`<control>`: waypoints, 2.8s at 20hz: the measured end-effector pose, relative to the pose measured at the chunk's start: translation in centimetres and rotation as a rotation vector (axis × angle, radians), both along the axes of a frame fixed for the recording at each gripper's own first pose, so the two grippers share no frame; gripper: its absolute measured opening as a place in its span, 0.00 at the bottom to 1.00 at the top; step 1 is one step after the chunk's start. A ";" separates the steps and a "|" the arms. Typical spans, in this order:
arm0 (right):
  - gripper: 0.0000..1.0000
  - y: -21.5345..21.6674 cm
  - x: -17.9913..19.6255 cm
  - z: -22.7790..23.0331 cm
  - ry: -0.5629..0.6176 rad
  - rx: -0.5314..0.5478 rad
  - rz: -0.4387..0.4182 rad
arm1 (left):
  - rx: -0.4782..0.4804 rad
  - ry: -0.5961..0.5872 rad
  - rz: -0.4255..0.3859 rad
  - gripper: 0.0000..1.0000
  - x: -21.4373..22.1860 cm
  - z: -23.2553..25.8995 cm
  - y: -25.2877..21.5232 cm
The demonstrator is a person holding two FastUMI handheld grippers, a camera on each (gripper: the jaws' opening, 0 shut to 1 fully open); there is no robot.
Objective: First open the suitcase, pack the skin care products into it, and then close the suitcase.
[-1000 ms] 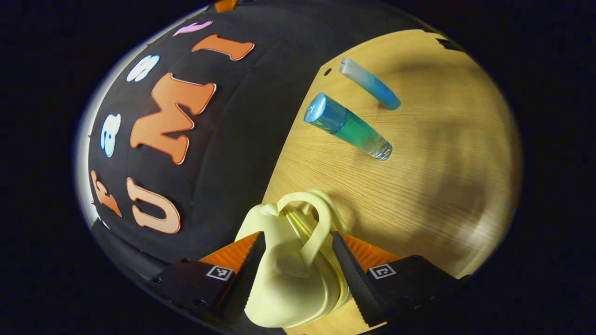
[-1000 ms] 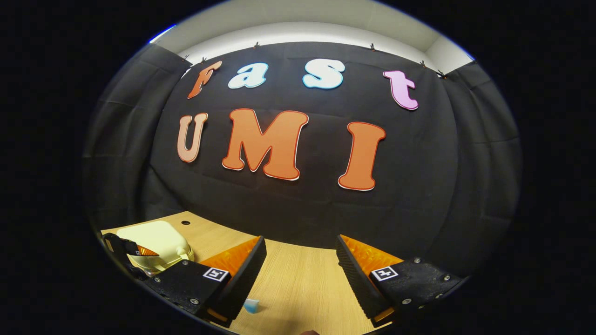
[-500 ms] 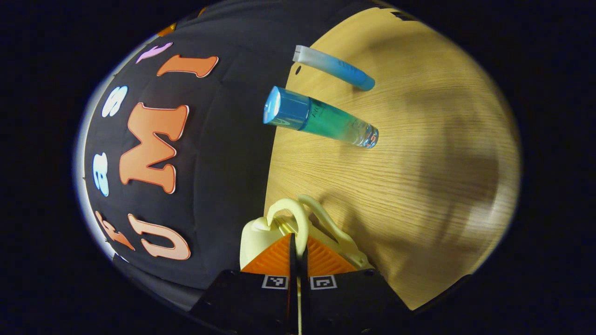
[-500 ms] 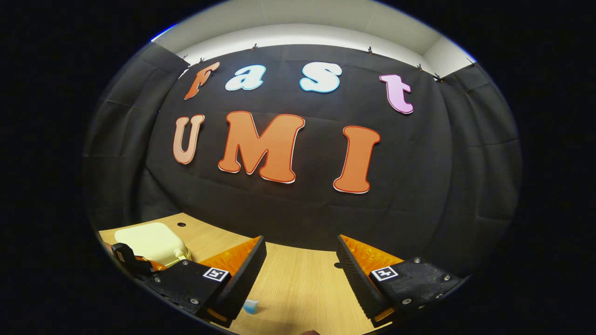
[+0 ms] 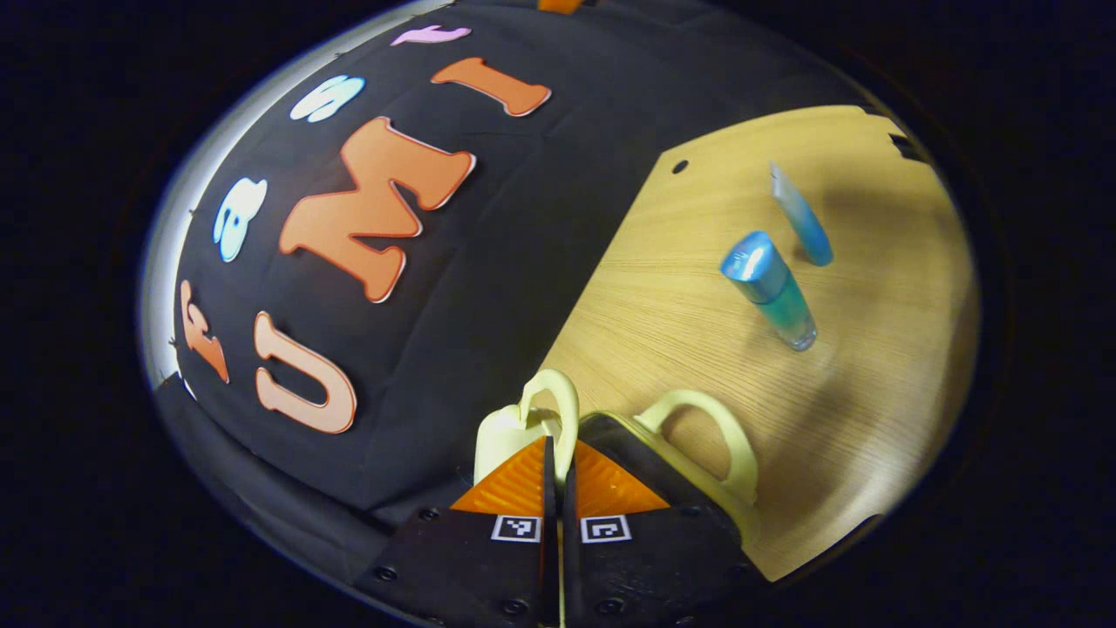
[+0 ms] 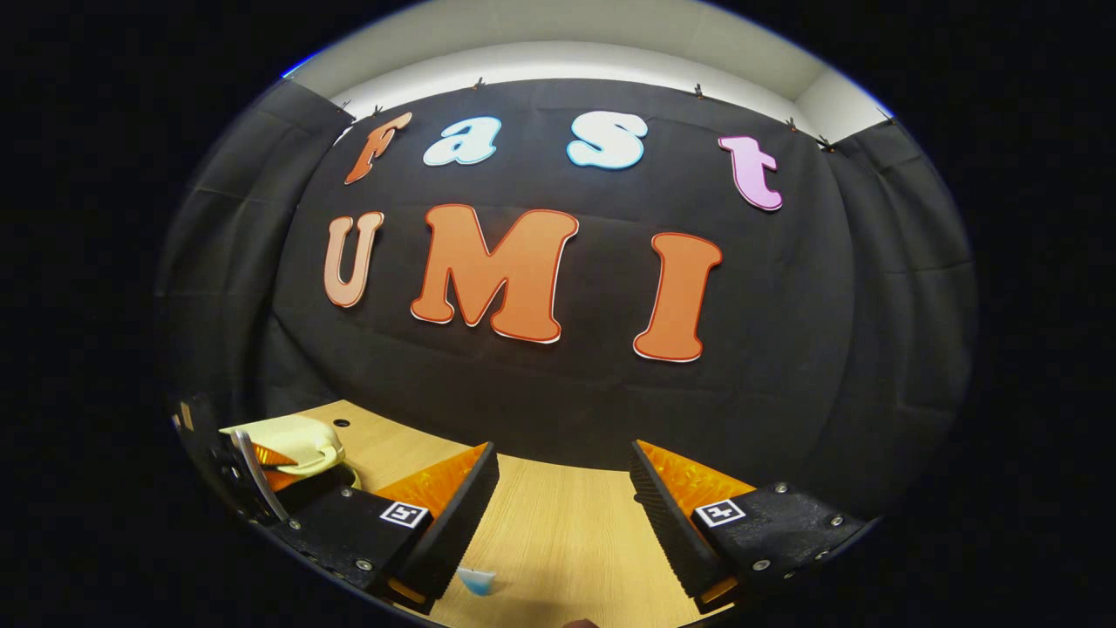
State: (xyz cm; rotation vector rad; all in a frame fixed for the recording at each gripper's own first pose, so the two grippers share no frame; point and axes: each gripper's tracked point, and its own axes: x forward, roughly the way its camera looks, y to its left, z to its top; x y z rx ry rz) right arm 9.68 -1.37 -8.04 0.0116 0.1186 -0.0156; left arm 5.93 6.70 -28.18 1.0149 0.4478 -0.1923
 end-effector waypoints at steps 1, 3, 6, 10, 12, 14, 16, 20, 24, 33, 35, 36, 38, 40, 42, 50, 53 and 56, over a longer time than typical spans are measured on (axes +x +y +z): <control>0.95 0.4 0.3 0.0 0.000 -0.001 0.005 | -0.032 -0.012 0.023 0.02 0.2 1.2 0.8; 0.95 1.3 0.7 0.1 0.000 -0.005 0.017 | -0.094 -0.040 0.073 0.02 0.8 3.3 2.5; 0.95 2.6 1.5 0.5 -0.003 -0.012 0.034 | -0.157 -0.082 0.134 0.02 1.9 6.3 5.4; 0.95 4.7 2.2 1.1 -0.006 -0.015 0.056 | -0.246 -0.133 0.219 0.02 2.9 9.7 10.4; 0.95 5.9 2.7 1.2 -0.002 -0.014 0.065 | -0.277 -0.166 0.268 0.02 3.0 10.9 13.5; 0.95 6.9 2.9 1.4 0.001 -0.010 0.071 | -0.303 -0.198 0.310 0.02 2.8 12.1 16.5; 0.95 7.7 3.2 1.6 0.002 -0.016 0.065 | -0.326 -0.221 0.345 0.02 2.5 12.5 19.6; 0.95 9.6 3.4 2.1 0.006 -0.013 0.053 | -0.360 -0.250 0.407 0.02 2.6 12.9 25.2; 0.95 11.6 3.5 2.0 0.022 -0.032 0.045 | -0.431 -0.263 0.466 0.02 2.9 12.0 30.3; 0.95 14.8 3.0 1.6 0.088 0.061 0.025 | -0.533 -0.236 0.632 0.02 0.7 6.7 42.2; 0.95 14.9 2.7 1.4 0.099 0.085 0.019 | -0.548 -0.218 0.662 0.05 0.1 5.1 44.3; 0.95 15.0 2.8 1.4 0.102 0.091 0.012 | -0.555 -0.209 0.681 0.05 -0.2 4.3 45.1; 0.95 15.2 2.7 1.3 0.106 0.090 0.003 | -0.569 -0.195 0.716 0.05 -0.7 3.4 46.2; 0.95 15.3 2.7 1.0 0.111 0.077 0.002 | -0.551 -0.191 0.758 0.10 -1.3 2.4 47.6; 0.95 15.3 2.8 1.1 0.112 0.073 -0.001 | -0.532 -0.200 0.801 0.14 -1.9 2.2 48.7; 0.95 12.9 2.1 0.9 0.076 0.035 -0.009 | -0.600 -0.234 0.610 0.59 0.3 6.7 38.3; 0.95 11.6 1.6 0.6 0.067 0.038 0.003 | -0.652 -0.232 0.526 0.82 1.0 8.0 32.3; 0.95 10.4 1.0 0.0 0.071 0.078 0.021 | -0.719 -0.223 0.457 0.85 1.6 8.9 25.4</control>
